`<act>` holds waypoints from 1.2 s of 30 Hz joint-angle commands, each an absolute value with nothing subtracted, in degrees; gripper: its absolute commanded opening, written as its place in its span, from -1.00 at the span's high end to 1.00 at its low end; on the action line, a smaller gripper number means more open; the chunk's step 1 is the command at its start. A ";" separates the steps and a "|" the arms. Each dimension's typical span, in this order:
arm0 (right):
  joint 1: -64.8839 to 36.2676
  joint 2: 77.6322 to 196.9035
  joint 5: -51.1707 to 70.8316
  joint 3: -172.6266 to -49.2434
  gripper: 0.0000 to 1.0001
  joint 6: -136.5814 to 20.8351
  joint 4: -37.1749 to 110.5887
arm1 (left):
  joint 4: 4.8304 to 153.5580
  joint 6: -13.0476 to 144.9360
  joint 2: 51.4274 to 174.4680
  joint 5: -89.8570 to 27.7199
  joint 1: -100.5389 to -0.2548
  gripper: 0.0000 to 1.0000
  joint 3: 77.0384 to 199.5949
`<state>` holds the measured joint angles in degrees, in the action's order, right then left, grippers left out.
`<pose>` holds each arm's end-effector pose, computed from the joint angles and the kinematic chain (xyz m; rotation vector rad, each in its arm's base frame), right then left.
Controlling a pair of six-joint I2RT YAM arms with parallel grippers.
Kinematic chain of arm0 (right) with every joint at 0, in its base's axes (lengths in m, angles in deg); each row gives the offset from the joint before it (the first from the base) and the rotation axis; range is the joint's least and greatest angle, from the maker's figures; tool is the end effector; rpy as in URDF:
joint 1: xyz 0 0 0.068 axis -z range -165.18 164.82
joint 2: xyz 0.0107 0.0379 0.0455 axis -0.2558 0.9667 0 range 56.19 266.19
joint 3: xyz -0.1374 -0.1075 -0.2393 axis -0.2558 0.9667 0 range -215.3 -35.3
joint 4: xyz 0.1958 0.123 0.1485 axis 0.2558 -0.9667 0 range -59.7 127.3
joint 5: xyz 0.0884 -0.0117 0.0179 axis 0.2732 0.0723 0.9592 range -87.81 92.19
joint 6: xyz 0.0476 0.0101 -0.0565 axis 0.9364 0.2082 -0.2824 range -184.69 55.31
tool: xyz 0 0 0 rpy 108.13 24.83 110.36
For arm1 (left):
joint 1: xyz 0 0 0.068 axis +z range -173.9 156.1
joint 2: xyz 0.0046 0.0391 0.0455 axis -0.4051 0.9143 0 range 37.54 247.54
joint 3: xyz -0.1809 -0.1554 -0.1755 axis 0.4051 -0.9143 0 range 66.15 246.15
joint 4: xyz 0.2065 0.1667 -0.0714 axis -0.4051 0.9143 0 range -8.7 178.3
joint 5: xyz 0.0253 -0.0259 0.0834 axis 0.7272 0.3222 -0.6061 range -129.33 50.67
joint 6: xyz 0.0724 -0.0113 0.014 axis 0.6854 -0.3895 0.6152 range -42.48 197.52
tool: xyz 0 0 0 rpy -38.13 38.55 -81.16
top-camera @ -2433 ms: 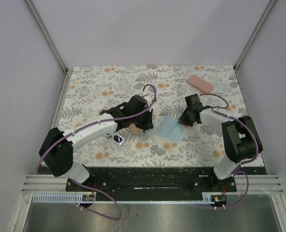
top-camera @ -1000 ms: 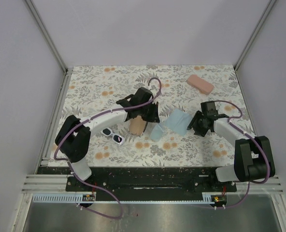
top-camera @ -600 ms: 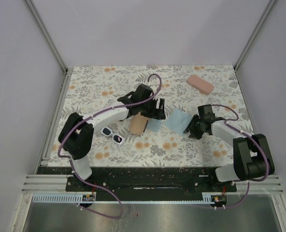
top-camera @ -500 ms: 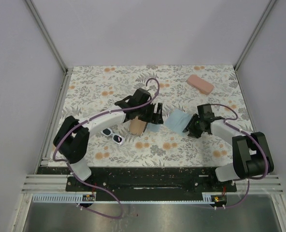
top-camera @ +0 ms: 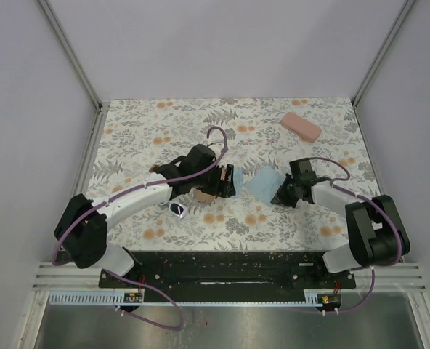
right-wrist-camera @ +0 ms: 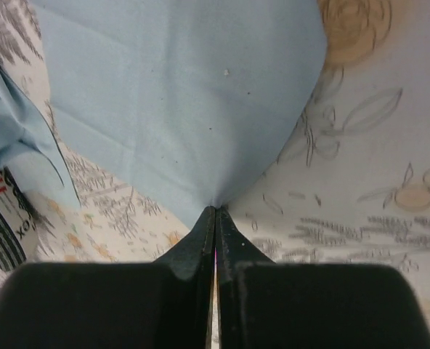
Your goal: Organize the sunglasses
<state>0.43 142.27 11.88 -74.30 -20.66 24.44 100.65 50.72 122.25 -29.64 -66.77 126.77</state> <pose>0.2772 0.0820 0.1344 0.6337 2.6365 0.5556 0.2516 -0.2480 0.2559 0.4320 2.4189 -0.7742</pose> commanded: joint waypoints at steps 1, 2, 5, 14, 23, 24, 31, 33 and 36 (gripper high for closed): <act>-3.19 133.64 11.77 -71.25 1.00 -18.64 18.77 | 101.60 51.24 120.77 -35.28 -72.14 -0.54 127.23; -4.07 131.79 11.86 -70.55 1.00 -17.76 17.80 | 101.34 51.16 121.04 -35.46 -73.11 -0.54 127.14; -6.88 127.04 12.03 -69.67 1.00 -15.21 14.90 | 99.06 50.28 122.44 -34.15 -74.43 -0.54 126.27; -8.30 126.22 10.98 -74.31 0.97 -16.60 12.96 | 96.59 49.49 125.61 -32.56 -74.79 -0.53 126.97; -8.30 140.64 17.56 -82.93 0.92 -21.53 16.38 | 97.65 49.40 126.05 -34.23 -74.79 -0.53 127.15; -8.38 141.78 18.35 -83.81 0.92 -22.06 16.73 | 97.47 49.31 125.87 -34.41 -74.79 -0.53 126.71; -9.61 150.48 21.79 -90.40 0.81 -23.29 17.35 | 96.94 48.87 126.40 -34.32 -74.44 -0.53 125.21; -9.61 151.98 21.70 -91.28 0.71 -23.20 17.88 | 96.77 48.70 126.84 -34.15 -74.44 -0.53 125.21; -9.61 153.48 22.49 -92.60 -0.23 -23.55 17.88 | 96.50 48.69 127.45 -33.62 -74.43 -0.53 125.12</act>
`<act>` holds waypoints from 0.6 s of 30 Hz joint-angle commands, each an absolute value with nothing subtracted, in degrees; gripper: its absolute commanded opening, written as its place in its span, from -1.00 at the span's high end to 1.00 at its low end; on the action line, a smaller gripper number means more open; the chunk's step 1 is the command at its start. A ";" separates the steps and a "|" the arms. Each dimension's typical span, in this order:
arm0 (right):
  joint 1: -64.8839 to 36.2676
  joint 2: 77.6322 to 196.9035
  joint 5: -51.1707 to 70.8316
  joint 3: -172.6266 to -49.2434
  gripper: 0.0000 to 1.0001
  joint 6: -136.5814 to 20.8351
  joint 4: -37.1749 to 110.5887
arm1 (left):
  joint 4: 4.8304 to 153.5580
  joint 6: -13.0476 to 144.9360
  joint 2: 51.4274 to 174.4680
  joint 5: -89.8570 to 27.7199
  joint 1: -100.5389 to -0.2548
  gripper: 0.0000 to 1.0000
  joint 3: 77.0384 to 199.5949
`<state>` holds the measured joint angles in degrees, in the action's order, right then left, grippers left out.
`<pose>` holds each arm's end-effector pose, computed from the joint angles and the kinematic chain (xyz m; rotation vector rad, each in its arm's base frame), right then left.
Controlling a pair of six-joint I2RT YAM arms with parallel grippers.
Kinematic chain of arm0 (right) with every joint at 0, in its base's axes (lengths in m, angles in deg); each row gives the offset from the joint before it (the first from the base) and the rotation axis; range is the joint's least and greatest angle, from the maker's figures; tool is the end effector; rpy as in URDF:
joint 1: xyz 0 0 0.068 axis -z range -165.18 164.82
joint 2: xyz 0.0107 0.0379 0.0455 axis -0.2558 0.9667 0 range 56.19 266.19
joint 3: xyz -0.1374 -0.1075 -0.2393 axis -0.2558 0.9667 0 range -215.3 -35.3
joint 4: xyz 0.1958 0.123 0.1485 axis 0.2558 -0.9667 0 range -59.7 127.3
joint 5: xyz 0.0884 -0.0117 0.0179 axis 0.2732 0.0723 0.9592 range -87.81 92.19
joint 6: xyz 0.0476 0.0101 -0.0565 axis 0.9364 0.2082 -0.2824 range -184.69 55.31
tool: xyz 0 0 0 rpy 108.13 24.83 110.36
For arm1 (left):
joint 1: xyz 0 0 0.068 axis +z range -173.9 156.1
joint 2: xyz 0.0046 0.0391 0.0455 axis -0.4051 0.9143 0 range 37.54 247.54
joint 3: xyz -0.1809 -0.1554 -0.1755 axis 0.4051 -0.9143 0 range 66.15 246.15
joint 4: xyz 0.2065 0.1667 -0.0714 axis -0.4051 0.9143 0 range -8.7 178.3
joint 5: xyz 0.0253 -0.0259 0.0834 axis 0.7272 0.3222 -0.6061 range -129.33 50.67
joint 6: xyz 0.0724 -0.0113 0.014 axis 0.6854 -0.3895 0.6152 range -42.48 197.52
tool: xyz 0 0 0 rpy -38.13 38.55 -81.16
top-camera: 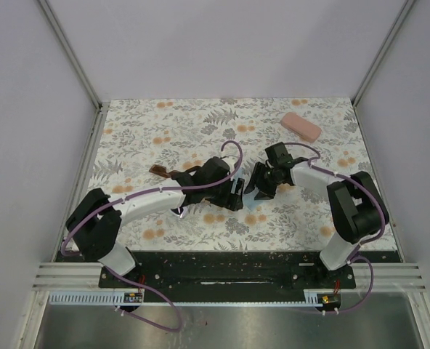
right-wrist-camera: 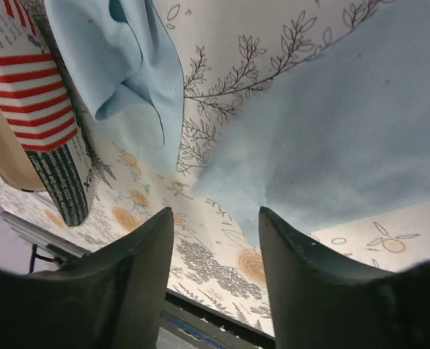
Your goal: Organize the sunglasses
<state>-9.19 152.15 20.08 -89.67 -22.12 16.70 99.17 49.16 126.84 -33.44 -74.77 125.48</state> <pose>0.3083 0.1584 0.1546 0.3449 2.7900 0.7511 0.2238 -0.2853 0.2230 0.5457 2.4835 -0.7255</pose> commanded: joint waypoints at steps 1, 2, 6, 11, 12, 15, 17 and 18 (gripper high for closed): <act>-9.61 153.66 22.67 -92.87 -0.35 -23.55 17.70 | 96.50 48.61 127.71 -33.53 -74.43 -0.53 125.04; -9.61 153.31 22.41 -93.04 -0.37 -23.55 17.62 | 96.42 48.69 127.98 -33.35 -74.43 -0.53 125.12; -9.35 149.10 18.64 -93.04 -0.35 -24.34 16.39 | 96.24 48.69 128.51 -33.09 -74.43 -0.53 125.47; -5.76 142.25 13.71 -91.29 -0.20 -25.66 13.23 | 96.33 49.22 129.39 -32.74 -74.44 -0.47 126.79; -4.70 140.67 12.22 -90.24 -0.13 -25.49 12.87 | 96.41 49.40 129.74 -32.56 -74.52 -0.44 126.88; -0.66 136.36 8.00 -86.03 0.11 -24.79 12.52 | 95.63 49.92 130.70 -32.12 -74.87 -0.36 127.84; 1.10 134.85 7.03 -84.18 0.24 -24.87 12.43 | 95.71 51.15 132.02 -32.30 -75.75 -0.33 129.68; 1.72 134.85 6.76 -83.73 0.25 -25.13 12.52 | 95.89 51.59 133.07 -32.47 -76.10 -0.32 130.74</act>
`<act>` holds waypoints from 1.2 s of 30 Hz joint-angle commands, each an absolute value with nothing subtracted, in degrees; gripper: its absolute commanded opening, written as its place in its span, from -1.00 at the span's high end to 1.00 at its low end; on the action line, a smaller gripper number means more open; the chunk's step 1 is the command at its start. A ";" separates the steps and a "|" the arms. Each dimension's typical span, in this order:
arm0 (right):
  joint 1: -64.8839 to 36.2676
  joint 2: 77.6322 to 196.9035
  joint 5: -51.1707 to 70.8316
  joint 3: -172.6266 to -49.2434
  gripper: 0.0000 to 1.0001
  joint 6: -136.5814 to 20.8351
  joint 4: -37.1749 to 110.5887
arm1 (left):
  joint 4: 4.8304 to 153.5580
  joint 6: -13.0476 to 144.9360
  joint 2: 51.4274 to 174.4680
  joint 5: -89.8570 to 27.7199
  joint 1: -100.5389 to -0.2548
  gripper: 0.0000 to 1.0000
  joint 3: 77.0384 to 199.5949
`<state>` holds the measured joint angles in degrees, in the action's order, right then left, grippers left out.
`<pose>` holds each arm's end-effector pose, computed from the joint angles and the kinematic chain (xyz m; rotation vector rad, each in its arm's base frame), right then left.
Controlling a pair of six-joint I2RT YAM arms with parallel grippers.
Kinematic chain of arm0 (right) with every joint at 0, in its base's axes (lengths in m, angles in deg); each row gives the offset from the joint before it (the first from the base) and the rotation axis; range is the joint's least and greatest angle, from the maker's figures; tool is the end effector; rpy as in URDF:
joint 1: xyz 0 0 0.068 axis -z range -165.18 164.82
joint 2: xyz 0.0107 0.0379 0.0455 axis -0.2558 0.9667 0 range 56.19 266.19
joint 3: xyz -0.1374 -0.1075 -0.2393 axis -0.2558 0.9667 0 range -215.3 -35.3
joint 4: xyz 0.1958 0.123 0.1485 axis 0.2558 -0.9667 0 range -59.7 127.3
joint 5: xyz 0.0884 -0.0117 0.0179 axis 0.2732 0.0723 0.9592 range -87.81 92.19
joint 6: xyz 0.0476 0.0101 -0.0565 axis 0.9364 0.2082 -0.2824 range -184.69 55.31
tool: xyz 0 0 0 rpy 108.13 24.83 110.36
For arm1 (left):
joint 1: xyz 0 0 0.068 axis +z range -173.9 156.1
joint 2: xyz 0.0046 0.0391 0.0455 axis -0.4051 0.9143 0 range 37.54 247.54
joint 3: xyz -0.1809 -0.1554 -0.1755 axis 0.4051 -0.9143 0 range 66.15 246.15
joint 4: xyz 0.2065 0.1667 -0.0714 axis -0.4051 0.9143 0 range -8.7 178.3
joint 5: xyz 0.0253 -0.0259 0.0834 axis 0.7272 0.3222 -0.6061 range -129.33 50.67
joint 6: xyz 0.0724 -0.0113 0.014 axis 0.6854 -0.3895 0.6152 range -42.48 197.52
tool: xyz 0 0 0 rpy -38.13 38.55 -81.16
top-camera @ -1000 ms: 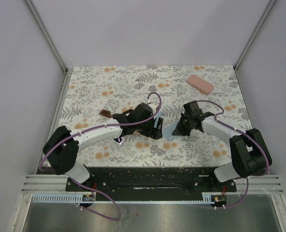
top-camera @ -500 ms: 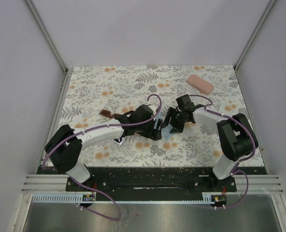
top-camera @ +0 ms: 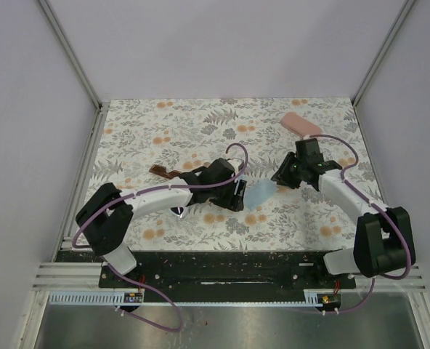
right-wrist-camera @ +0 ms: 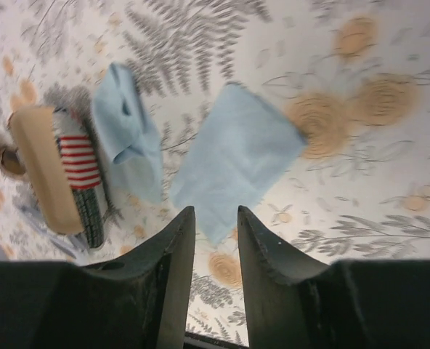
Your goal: Organize the sunglasses
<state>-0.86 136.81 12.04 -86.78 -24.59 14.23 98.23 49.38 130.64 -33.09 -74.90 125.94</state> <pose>0.2974 0.0946 0.2166 0.4695 2.5282 0.6071 0.2290 -0.2937 0.2041 0.5622 2.5233 -0.7039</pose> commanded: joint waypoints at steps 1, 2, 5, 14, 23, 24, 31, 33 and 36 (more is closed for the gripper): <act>2.16 135.02 6.76 -83.38 0.26 -25.31 12.43 | 96.32 52.12 134.04 -32.74 -76.71 -0.30 131.62; 2.42 135.55 6.59 -83.03 0.27 -25.49 12.34 | 96.68 52.65 135.00 -33.00 -77.07 -0.28 132.67; 3.30 138.27 6.85 -82.85 0.29 -25.66 12.52 | 97.91 53.97 136.68 -33.88 -78.12 -0.24 135.40; 3.66 148.29 9.75 -84.60 0.35 -24.26 17.44 | 100.10 56.52 138.35 -36.51 -78.92 -0.21 138.04; 3.57 151.37 10.45 -85.05 0.71 -22.59 19.37 | 99.93 61.35 139.14 -39.06 -80.50 -0.18 138.30; 3.57 151.02 10.71 -84.61 0.77 -22.24 19.98 | 99.84 62.14 139.40 -40.55 -80.76 -0.18 138.39; 3.57 146.73 14.14 -84.26 1.00 -20.83 19.46 | 98.26 66.71 142.30 -41.79 -82.43 -0.09 140.06; 3.66 145.23 15.11 -84.34 1.00 -20.31 18.94 | 97.74 66.98 143.36 -41.18 -82.52 -0.07 140.85; 3.66 144.26 16.77 -84.78 1.00 -19.78 18.58 | 97.03 67.41 144.68 -39.95 -82.61 -0.02 141.73</act>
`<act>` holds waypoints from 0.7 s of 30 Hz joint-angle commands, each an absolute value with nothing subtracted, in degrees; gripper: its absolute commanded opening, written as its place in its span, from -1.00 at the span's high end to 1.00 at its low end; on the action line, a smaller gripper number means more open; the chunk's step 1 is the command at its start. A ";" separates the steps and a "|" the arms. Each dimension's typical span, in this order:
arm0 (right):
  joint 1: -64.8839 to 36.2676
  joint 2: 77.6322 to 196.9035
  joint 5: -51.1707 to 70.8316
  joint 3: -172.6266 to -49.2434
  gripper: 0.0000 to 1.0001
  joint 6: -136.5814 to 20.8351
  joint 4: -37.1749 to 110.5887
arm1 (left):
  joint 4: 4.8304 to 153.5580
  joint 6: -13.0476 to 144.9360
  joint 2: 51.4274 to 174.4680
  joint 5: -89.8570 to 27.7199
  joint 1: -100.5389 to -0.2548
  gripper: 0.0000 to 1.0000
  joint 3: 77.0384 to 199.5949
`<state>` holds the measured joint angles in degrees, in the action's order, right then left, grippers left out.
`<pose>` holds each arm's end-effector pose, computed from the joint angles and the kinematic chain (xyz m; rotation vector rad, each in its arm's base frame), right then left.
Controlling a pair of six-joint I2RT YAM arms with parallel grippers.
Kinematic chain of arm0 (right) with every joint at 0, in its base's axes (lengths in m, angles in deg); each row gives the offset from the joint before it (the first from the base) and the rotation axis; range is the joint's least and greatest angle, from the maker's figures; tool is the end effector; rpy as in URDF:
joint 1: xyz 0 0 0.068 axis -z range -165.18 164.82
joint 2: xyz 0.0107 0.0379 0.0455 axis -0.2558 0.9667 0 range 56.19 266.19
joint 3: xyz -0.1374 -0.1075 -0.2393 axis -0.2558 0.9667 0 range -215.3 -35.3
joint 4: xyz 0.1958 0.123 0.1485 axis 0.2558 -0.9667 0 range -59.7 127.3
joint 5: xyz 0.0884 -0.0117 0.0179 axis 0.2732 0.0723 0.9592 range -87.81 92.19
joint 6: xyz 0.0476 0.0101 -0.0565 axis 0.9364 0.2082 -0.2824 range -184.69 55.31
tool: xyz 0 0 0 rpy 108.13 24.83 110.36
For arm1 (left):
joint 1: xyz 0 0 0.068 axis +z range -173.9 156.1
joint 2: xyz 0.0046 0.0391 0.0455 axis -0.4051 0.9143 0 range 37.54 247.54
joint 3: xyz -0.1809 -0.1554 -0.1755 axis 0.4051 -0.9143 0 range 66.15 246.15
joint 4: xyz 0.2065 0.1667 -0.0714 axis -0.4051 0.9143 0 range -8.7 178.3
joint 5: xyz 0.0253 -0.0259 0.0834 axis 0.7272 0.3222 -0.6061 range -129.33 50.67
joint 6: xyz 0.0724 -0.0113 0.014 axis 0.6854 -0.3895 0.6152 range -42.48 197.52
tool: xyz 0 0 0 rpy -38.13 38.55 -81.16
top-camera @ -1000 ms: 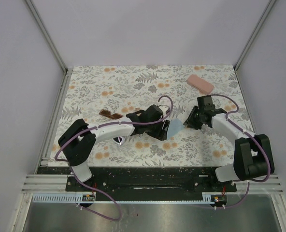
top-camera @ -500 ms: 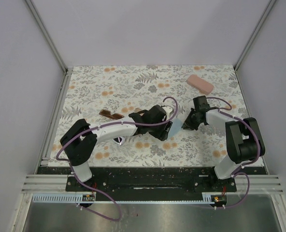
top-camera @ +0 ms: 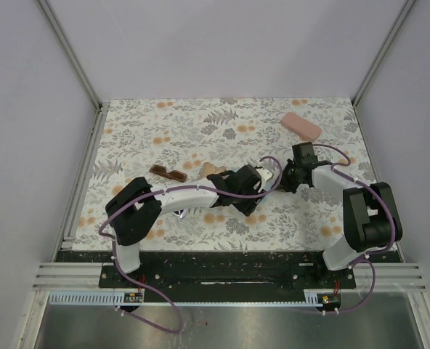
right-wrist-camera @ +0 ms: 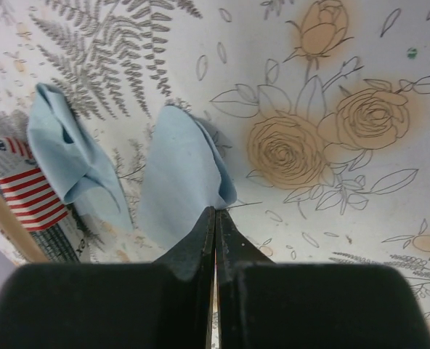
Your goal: Organize the sunglasses
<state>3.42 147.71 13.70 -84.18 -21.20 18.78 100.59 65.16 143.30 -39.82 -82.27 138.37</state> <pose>0.3155 0.0764 0.1514 0.6866 2.6435 0.5676 0.2259 -0.3659 0.1886 0.9989 2.3620 -0.4901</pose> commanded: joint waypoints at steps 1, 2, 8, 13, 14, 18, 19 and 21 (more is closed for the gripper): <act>3.57 144.17 17.30 -84.96 1.00 -19.60 18.32 | 96.77 67.59 145.12 -39.68 -82.61 0.00 142.34; 3.57 144.43 17.74 -85.13 1.00 -19.43 18.23 | 96.68 67.68 145.55 -39.59 -82.70 0.02 142.61; 3.66 145.04 19.24 -85.84 1.00 -18.90 17.97 | 96.42 68.56 148.54 -39.59 -83.05 0.04 144.81; 3.66 145.05 20.38 -87.06 1.00 -18.63 17.53 | 96.59 69.44 150.57 -40.21 -83.31 0.05 145.86; 3.66 145.22 20.30 -87.33 1.00 -18.63 17.44 | 96.59 69.44 150.92 -40.30 -83.40 0.05 145.95; 3.66 145.66 20.29 -88.91 1.00 -18.81 16.65 | 96.68 70.05 151.53 -40.91 -83.84 0.07 146.30; 3.66 146.01 20.38 -89.35 1.00 -18.98 16.56 | 96.59 70.14 151.62 -41.17 -84.01 0.10 146.30; 3.74 146.54 20.29 -90.14 1.00 -18.98 16.30 | 96.68 70.32 151.80 -41.61 -84.19 0.14 146.39</act>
